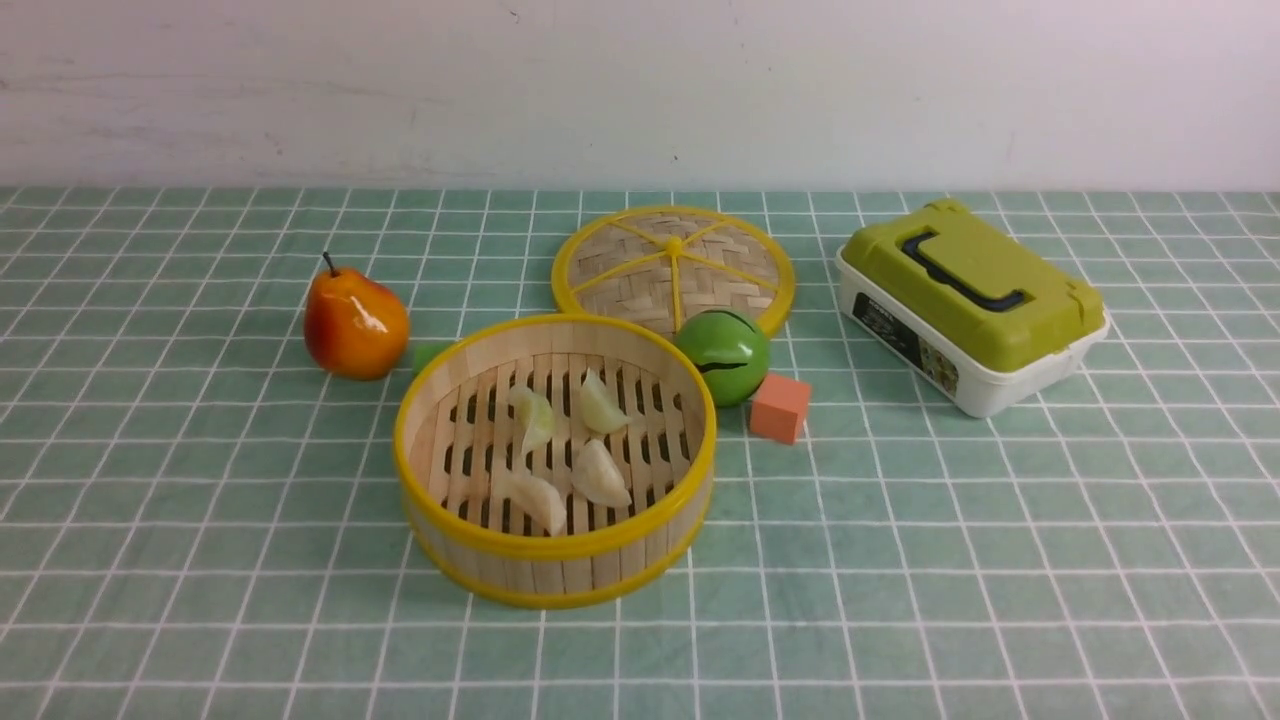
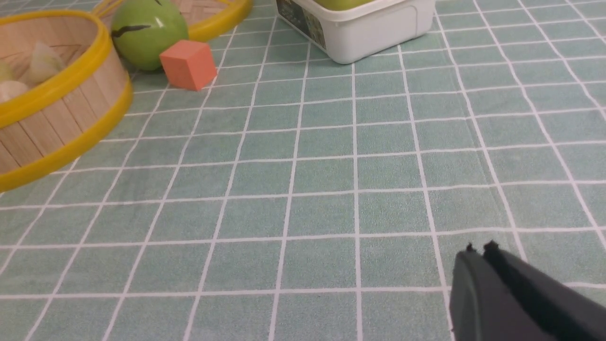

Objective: Put the dumplings into the steamer on the table with the blue tablecloth.

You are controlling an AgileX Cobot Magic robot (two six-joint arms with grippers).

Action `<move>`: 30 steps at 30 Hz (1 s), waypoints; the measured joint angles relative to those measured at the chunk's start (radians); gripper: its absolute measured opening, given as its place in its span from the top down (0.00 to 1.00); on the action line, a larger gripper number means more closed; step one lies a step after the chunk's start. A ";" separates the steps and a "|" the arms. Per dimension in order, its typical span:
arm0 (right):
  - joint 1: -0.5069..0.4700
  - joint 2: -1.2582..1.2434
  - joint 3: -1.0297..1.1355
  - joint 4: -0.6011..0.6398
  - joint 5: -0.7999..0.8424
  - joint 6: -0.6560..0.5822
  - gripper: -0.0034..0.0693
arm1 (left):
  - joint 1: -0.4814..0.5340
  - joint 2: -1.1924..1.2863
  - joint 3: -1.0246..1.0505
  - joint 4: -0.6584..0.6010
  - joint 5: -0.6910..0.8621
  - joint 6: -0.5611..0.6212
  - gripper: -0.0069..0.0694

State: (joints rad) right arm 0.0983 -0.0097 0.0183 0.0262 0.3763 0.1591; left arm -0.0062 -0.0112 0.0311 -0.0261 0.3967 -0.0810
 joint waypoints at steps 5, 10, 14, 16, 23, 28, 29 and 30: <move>0.000 0.000 0.000 0.000 0.000 0.000 0.93 | 0.000 0.000 0.000 0.001 0.000 0.000 0.93; 0.000 0.000 0.000 0.000 0.000 0.000 0.93 | 0.000 0.000 0.000 0.001 0.000 0.000 0.93; 0.000 0.000 0.000 0.000 0.000 0.000 0.92 | 0.000 0.000 0.000 0.001 0.000 0.000 0.93; 0.000 0.000 0.000 0.000 0.000 0.000 0.92 | 0.000 0.000 0.000 0.001 0.000 0.000 0.93; 0.000 0.000 0.000 0.000 0.000 0.000 0.91 | 0.000 0.000 0.000 0.001 0.000 0.000 0.93; 0.000 0.000 0.000 0.000 0.000 0.000 0.90 | 0.000 0.000 0.000 0.001 0.000 0.000 0.93; 0.000 0.000 0.000 0.000 0.000 0.000 0.90 | 0.000 0.000 0.000 0.001 0.000 0.000 0.93; 0.000 0.000 0.000 0.000 0.000 0.000 0.90 | 0.000 0.000 0.000 0.001 0.000 0.000 0.93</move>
State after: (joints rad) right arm 0.0983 -0.0097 0.0183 0.0262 0.3763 0.1591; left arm -0.0062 -0.0112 0.0311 -0.0253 0.3967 -0.0805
